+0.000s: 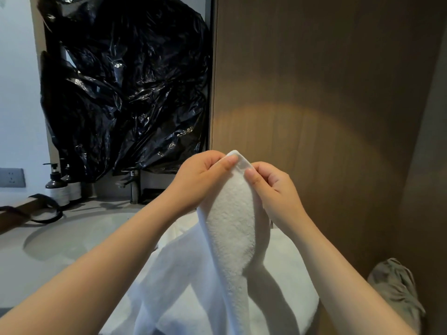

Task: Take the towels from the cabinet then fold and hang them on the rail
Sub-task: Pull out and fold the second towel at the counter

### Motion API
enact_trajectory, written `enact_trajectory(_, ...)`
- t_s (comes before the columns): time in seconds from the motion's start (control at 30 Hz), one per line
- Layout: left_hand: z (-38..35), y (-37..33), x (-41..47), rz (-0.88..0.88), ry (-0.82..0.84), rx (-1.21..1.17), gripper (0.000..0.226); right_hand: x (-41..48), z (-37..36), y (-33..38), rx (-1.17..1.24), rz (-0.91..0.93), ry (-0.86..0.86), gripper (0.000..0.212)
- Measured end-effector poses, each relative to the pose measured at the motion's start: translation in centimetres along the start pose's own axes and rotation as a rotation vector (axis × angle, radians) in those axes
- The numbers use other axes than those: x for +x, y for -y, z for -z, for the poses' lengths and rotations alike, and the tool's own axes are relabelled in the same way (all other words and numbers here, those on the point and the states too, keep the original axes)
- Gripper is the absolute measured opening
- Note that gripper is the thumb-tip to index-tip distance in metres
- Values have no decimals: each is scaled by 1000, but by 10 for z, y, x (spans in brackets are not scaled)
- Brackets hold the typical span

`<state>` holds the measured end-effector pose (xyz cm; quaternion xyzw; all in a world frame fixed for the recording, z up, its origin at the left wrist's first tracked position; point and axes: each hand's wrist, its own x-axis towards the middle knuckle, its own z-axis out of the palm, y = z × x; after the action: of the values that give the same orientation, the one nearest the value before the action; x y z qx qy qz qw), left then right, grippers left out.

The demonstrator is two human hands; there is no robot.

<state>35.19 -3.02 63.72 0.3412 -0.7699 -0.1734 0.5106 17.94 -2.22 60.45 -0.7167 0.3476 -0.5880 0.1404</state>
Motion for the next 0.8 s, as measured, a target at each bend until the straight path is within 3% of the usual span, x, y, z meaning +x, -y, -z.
enact_trajectory(0.2,3,11,1,-11,-189,60,44,-7,7,-13,-14,-88,113,28)
enact_trajectory(0.37,16,41,4,92,-287,62,42,-27,26,-38,-209,-164,150,44)
enact_trajectory(0.57,14,62,6,154,-301,136,50,-38,46,-54,-441,-126,166,58)
enact_trajectory(0.8,20,64,7,169,-343,131,40,-37,85,-60,-637,-117,154,65)
